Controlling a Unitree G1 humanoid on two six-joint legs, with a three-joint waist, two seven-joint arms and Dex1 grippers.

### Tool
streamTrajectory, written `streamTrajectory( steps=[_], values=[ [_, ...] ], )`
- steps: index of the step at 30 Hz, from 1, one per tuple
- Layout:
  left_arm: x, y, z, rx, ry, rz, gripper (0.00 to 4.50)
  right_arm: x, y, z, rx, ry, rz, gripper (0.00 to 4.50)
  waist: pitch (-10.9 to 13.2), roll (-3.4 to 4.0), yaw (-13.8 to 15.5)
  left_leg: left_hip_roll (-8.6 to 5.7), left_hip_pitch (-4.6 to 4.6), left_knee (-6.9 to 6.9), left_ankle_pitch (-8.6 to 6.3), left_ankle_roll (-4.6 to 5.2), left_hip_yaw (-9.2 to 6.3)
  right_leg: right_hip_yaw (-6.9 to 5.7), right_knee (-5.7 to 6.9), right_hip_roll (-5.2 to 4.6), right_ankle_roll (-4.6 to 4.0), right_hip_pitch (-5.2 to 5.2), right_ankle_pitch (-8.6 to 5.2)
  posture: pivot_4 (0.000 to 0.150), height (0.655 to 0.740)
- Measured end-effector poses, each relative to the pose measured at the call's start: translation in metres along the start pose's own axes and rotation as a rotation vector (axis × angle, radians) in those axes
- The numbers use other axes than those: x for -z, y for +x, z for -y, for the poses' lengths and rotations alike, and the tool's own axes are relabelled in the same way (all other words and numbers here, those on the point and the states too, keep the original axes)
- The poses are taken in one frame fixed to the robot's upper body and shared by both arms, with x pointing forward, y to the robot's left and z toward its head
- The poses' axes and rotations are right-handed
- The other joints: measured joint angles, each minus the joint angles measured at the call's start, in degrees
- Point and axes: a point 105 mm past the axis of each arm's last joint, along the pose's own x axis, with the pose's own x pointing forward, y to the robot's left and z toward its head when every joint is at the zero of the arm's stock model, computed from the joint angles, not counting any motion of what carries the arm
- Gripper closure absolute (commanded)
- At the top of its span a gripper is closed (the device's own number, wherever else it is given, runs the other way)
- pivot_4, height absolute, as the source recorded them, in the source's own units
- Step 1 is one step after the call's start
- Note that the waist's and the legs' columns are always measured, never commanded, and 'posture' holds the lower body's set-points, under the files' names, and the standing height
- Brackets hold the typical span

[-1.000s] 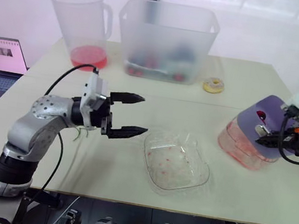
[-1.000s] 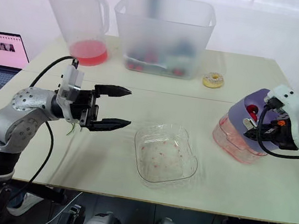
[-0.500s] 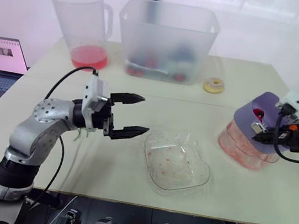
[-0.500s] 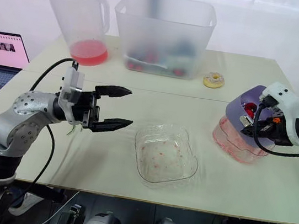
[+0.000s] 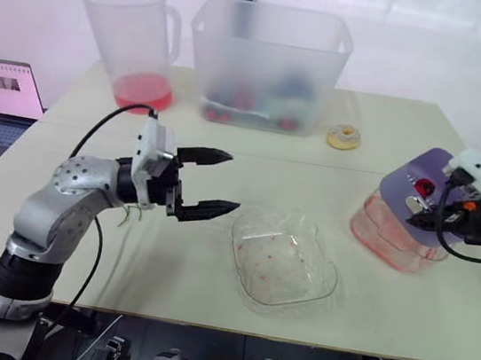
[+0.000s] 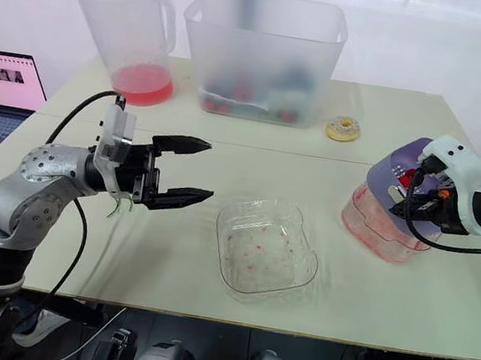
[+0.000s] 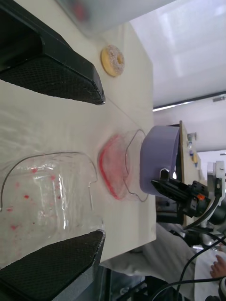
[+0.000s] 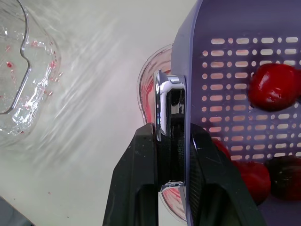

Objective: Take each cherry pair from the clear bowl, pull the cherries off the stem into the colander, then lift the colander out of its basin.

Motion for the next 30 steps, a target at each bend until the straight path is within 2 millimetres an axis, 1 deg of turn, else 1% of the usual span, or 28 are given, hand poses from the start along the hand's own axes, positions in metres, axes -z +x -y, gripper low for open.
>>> streamTrajectory(
  steps=[2,6,11,13,15,20,23,27,29,30],
  values=[
    [0.000,-0.001,-0.001,0.000,-0.007,0.001,0.00,0.004,0.001,0.002,0.018,-0.022,-0.025,4.27,0.0,0.00,0.1,-0.01,0.00,0.01,0.00,0.00,0.00,0.00,0.00,-0.01,0.00,0.00,0.00,0.150,0.6886],
    [0.001,-0.001,-0.002,-0.006,-0.012,0.001,0.00,-0.005,-0.001,0.000,0.023,-0.034,0.001,4.27,0.0,0.00,0.0,0.01,0.00,0.01,0.00,0.00,-0.02,0.00,0.00,0.01,0.00,0.00,0.00,0.150,0.6886],
    [0.000,-0.001,-0.003,-0.018,-0.016,0.005,0.00,-0.006,-0.001,-0.001,0.027,-0.036,-0.007,4.27,0.0,0.00,0.0,-0.01,0.00,0.01,0.00,0.00,0.00,0.00,0.00,-0.01,0.00,0.00,0.00,0.150,0.6886],
    [-0.005,-0.001,-0.006,-0.045,-0.042,0.057,0.00,-0.014,-0.002,-0.005,0.024,-0.048,0.000,4.27,0.0,0.00,0.0,-0.01,0.00,0.02,0.00,0.00,-0.01,0.01,0.00,-0.02,0.00,0.00,0.00,0.150,0.6886],
    [-0.010,0.001,-0.008,-0.050,-0.043,0.079,0.00,-0.020,-0.005,-0.009,0.029,-0.098,0.000,4.27,0.0,0.00,0.0,0.03,0.00,0.00,0.00,0.00,-0.04,0.00,-0.01,0.01,0.00,0.00,0.00,0.150,0.6886],
    [-0.012,0.000,-0.009,-0.057,-0.035,0.081,0.00,-0.012,-0.004,-0.011,0.023,-0.103,-0.058,4.27,0.0,0.00,0.0,-0.03,-0.01,0.00,0.00,0.00,-0.02,0.00,-0.01,-0.02,0.00,0.00,0.00,0.150,0.6886],
    [-0.012,-0.001,-0.009,-0.069,-0.038,0.080,0.00,-0.016,-0.008,-0.013,0.022,-0.113,-0.050,4.27,0.0,0.01,-0.1,-0.02,0.00,0.00,0.00,0.00,-0.01,0.00,-0.01,-0.01,0.00,0.00,0.00,0.150,0.6886],
    [-0.025,-0.006,-0.016,-0.137,-0.056,0.162,0.00,-0.011,-0.012,-0.007,0.047,-0.133,-0.088,4.27,0.0,-0.02,0.0,0.02,-0.02,0.00,0.00,0.00,-0.04,0.00,-0.02,-0.01,0.00,0.00,0.00,0.150,0.6886],
    [-0.032,-0.009,-0.017,-0.158,-0.030,0.163,0.00,-0.016,-0.011,-0.007,0.030,-0.150,-0.075,4.27,0.0,0.02,-0.2,-0.01,0.02,0.00,0.00,0.00,0.01,0.02,0.00,-0.01,0.00,0.00,0.00,0.150,0.6886],
    [-0.031,-0.010,-0.015,-0.160,-0.023,0.154,0.00,-0.020,-0.010,-0.006,0.030,-0.170,-0.069,4.27,0.0,0.03,-0.3,0.00,0.04,-0.01,0.00,0.00,0.02,0.02,0.00,0.00,0.00,0.00,0.00,0.150,0.6886]
  ],
)
